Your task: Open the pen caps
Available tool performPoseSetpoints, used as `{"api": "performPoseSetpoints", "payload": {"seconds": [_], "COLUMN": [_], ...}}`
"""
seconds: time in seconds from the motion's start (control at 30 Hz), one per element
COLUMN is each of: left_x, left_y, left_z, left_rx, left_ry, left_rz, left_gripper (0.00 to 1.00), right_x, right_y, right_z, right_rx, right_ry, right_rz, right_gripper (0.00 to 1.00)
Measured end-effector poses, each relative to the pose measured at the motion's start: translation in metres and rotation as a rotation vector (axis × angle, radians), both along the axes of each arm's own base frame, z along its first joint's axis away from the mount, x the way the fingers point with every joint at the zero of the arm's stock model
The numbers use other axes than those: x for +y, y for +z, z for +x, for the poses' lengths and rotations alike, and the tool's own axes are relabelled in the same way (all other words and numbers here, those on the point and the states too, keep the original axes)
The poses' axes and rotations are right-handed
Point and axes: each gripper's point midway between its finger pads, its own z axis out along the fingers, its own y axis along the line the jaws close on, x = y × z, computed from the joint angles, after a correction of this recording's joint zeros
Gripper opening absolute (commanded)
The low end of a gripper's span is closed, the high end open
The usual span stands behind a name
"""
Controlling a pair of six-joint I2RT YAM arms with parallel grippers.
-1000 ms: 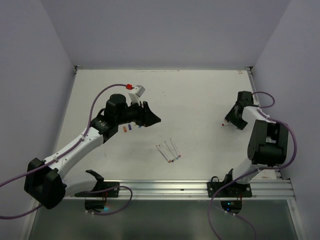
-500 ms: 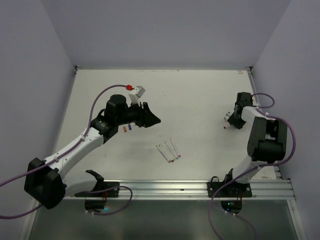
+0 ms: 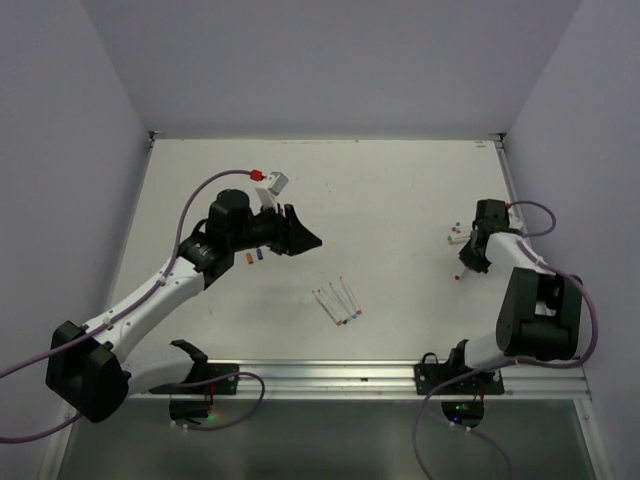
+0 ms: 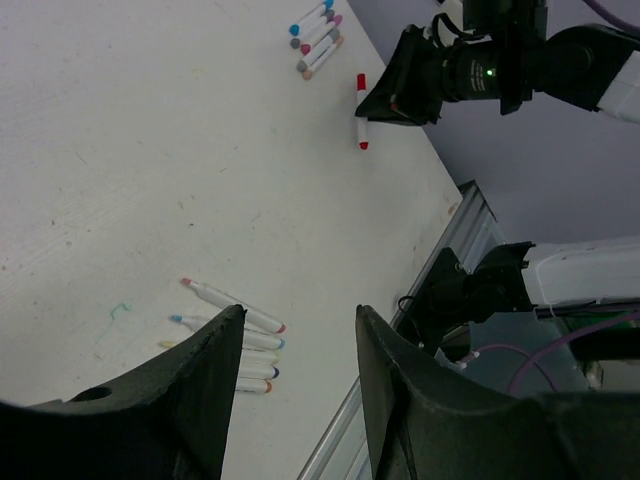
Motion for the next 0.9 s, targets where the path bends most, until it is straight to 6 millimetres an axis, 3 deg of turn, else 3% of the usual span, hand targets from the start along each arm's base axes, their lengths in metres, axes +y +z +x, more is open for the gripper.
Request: {"api": "performPoseSetpoints", "payload": {"seconds": [0.1, 0.2, 0.3, 0.4, 0.47, 0.63, 0.8, 0.9], "left_x": [-0.001, -0.002, -0.005, -0.010, -0.014, -0.022, -0.021, -0.021], "left_y": [0.002, 0.004, 0.008, 0.016, 0.019, 0.014, 0.006, 0.003], "left_z": [-0.002, -0.005, -0.007, -0.006, -0.005, 0.001, 0.003, 0.005], "left_rx": [0.014, 0.039, 0.062, 0.064, 0.076, 0.121, 0.161, 0.178], "left_ry": [-0.002, -0.008, -0.015, -0.022, -0.030, -0.025, 0.001, 0.019], "left_rz": [-0.013, -0.030, -0.059, -0.100, -0.129, -0.160, -0.162, -0.164], "left_gripper": [0.52, 0.52, 0.52, 0.52, 0.52, 0.51, 0.51, 0.51], "right_x": [0.004, 0.011, 0.037, 0.085, 0.131, 0.241, 0.309, 0.331], "right_y": [0.028, 0.068, 0.103, 0.127, 0.136, 0.143, 0.157, 0.164], "right_z": [-0.018, -0.019, -0.013, 0.001, 0.007, -0.015, -0.047, -0.060], "right_rx": [-0.056, -0.172, -0.251, -0.291, -0.317, -0.346, -0.389, -0.416], "right_ry": [0.002, 0.027, 0.138, 0.337, 0.520, 0.937, 1.214, 1.302], "right_rz": [-0.005, -0.015, 0.007, 0.056, 0.113, 0.319, 0.463, 0.519], "right_gripper": [0.00, 0.00, 0.00, 0.00, 0.00, 0.00, 0.00, 0.00]}}
